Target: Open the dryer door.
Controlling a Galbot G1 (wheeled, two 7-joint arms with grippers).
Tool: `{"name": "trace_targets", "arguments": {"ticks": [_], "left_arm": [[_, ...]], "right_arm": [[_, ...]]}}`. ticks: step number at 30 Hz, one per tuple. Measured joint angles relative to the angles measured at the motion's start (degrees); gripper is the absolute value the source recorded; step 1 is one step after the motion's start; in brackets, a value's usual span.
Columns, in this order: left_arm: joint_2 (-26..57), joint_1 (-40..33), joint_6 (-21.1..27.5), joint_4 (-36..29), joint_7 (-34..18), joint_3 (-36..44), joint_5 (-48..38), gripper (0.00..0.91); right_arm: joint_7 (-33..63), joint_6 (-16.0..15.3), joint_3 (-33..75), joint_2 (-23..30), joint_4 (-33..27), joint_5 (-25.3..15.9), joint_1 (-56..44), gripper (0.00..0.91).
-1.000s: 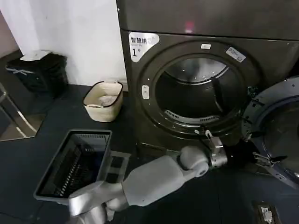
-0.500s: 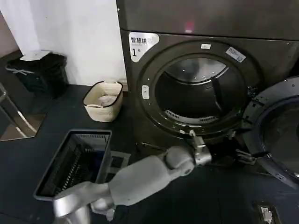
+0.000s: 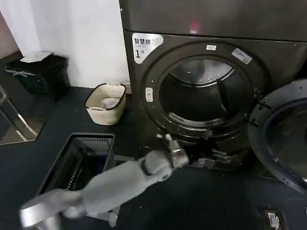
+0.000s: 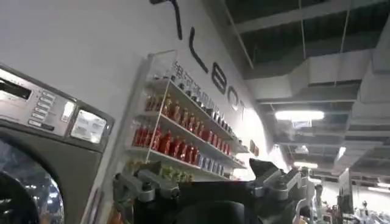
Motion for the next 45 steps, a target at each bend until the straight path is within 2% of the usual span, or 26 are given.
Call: {"name": "trace_targets", "arguments": {"ticks": [4, 9, 19, 28, 31, 37, 40, 45], "left_arm": [[6.21, -0.17, -1.58, -4.33, -1.08, 0.88, 0.56, 0.907], [15.84, -0.03, 0.33, -9.55, -1.91, 0.96, 0.90, 0.907], [34.78, 3.32, 8.44, -19.87, -1.54, -1.95, 0.33, 0.907], [49.92, 11.68, 19.52, -26.75, -1.52, -9.07, -0.43, 0.907], [53.90, 13.62, 24.93, -28.21, 0.29, -11.47, -2.09, 0.907], [61.22, 16.21, 34.60, -28.77, 7.49, -15.56, -1.86, 0.907], [64.40, 17.00, 36.97, -28.24, 10.52, -16.41, -0.50, 0.907], [67.80, 18.16, 39.68, -26.57, 12.75, -16.76, 1.82, 0.907]], "right_arm": [[-0.18, -0.15, -0.18, -0.02, 0.64, -1.57, 0.34, 0.907], [-0.34, -2.13, 0.29, -0.03, 1.30, -4.88, 0.61, 0.907], [-0.64, -2.19, 0.92, 0.05, 2.21, -7.31, 1.56, 0.907], [-0.71, -2.24, -0.79, -0.07, 2.46, -7.43, 3.19, 0.907], [-0.77, -2.25, -1.78, -0.07, 2.50, -7.51, 3.92, 0.907], [-1.23, -2.23, -2.86, -0.14, 2.19, -7.53, 4.45, 0.907], [-1.48, -2.14, -3.14, -0.40, 1.96, -7.53, 4.51, 0.907], [-1.67, -1.91, -3.91, -0.85, 1.65, -7.70, 5.01, 0.907]]}}
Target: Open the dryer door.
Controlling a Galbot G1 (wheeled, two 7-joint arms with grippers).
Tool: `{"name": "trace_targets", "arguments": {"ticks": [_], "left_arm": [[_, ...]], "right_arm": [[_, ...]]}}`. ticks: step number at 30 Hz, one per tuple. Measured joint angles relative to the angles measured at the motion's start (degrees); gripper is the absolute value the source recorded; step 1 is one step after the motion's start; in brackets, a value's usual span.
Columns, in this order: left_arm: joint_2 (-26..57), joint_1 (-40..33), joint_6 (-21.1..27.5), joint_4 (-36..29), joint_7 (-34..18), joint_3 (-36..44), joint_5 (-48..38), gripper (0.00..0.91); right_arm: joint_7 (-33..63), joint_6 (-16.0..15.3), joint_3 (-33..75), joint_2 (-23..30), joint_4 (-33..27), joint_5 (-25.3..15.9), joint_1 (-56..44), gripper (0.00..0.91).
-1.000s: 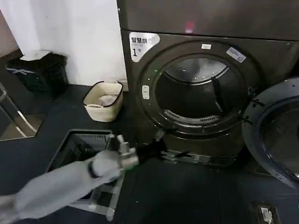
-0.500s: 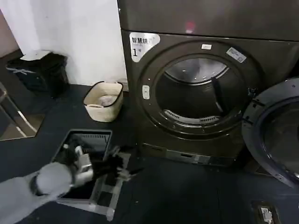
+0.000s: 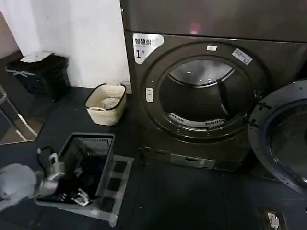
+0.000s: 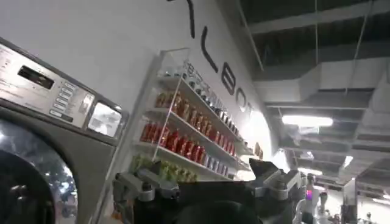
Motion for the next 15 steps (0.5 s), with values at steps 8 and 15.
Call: {"name": "trace_targets", "arguments": {"ticks": [8, 15], "left_arm": [[2.12, 2.11, 1.22, 3.80, 3.52, -0.04, 5.39, 0.907], [4.66, 3.97, 1.31, 4.74, 4.02, -0.04, 7.50, 0.907]], "right_arm": [[-0.01, 0.29, -1.20, -0.41, -0.62, -1.06, 1.12, 0.907], [-0.17, 0.29, -1.71, -0.44, -0.93, -1.19, 1.43, 0.907]]}}
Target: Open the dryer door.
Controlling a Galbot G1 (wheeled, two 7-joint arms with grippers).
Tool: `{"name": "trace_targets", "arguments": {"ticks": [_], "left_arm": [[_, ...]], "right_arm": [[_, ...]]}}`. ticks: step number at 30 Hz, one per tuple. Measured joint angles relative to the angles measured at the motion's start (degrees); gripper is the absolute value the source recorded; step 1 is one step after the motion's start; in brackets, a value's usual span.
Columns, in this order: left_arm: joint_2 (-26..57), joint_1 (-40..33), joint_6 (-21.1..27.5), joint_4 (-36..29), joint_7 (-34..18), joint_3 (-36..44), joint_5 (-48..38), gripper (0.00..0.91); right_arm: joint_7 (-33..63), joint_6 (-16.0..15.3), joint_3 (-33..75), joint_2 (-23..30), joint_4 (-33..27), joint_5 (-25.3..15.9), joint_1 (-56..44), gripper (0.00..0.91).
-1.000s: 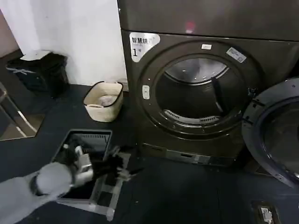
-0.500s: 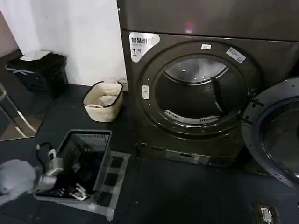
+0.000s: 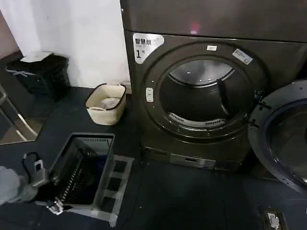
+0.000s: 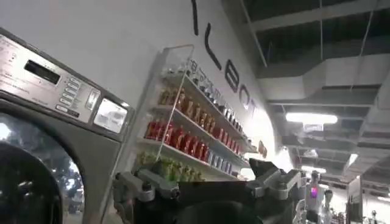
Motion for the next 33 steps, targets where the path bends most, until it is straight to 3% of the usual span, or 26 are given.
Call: {"name": "trace_targets", "arguments": {"ticks": [13, 33], "left_arm": [[4.94, 0.53, -0.69, 2.73, 0.21, -2.37, 0.56, 0.907], [5.23, 0.20, -1.14, 3.86, -1.65, -3.17, 1.20, 0.907]], "right_arm": [[-0.69, 0.29, -0.09, -0.34, -0.41, 0.00, 0.00, 0.907], [-1.28, 0.58, 0.02, -0.33, -0.28, 0.02, -0.26, 0.907]]}}
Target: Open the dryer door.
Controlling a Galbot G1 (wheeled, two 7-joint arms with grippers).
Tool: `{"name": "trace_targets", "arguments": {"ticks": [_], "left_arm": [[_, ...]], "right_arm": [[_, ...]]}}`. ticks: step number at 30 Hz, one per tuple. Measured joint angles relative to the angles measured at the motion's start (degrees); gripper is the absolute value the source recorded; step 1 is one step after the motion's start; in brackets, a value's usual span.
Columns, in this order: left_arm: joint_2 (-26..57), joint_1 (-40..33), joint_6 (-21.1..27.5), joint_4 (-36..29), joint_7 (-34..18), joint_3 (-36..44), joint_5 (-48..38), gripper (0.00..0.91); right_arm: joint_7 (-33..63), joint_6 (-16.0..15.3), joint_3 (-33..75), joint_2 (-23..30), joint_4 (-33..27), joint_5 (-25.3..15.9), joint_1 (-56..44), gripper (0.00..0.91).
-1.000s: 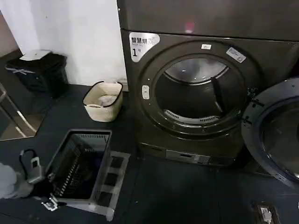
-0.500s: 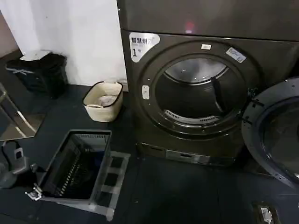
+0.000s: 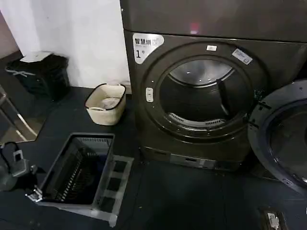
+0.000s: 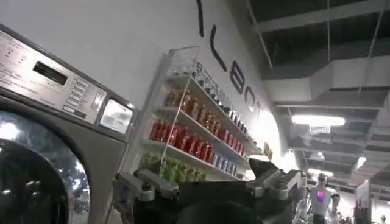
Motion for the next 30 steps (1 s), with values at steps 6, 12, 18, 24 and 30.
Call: {"name": "trace_targets", "arguments": {"ticks": [6, 12, 18, 24, 30], "left_arm": [[-0.41, 0.08, -0.04, 0.31, 0.20, -0.09, -0.10, 0.907], [-0.32, 0.26, -0.38, 0.51, 1.40, -0.25, -0.30, 0.907], [-0.43, 1.82, -0.30, 1.05, 1.66, -2.18, -0.20, 0.907], [-0.79, 2.93, -0.50, 1.49, 2.33, -3.71, 0.33, 0.907], [-0.49, 8.63, -0.52, 2.15, 2.31, -9.26, 0.31, 0.907]], "right_arm": [[0.00, -0.02, -0.12, 0.00, 0.17, -0.06, 0.16, 0.907], [-0.38, -0.04, -0.23, 0.06, 0.10, -0.60, 0.42, 0.907], [-0.43, -0.04, -0.44, 0.09, 0.11, -0.87, 0.69, 0.907], [-0.71, 0.28, -1.17, 0.09, -0.14, -2.22, 1.44, 0.907], [-0.72, 0.29, -1.39, 0.06, -0.18, -2.30, 1.93, 0.907]]}}
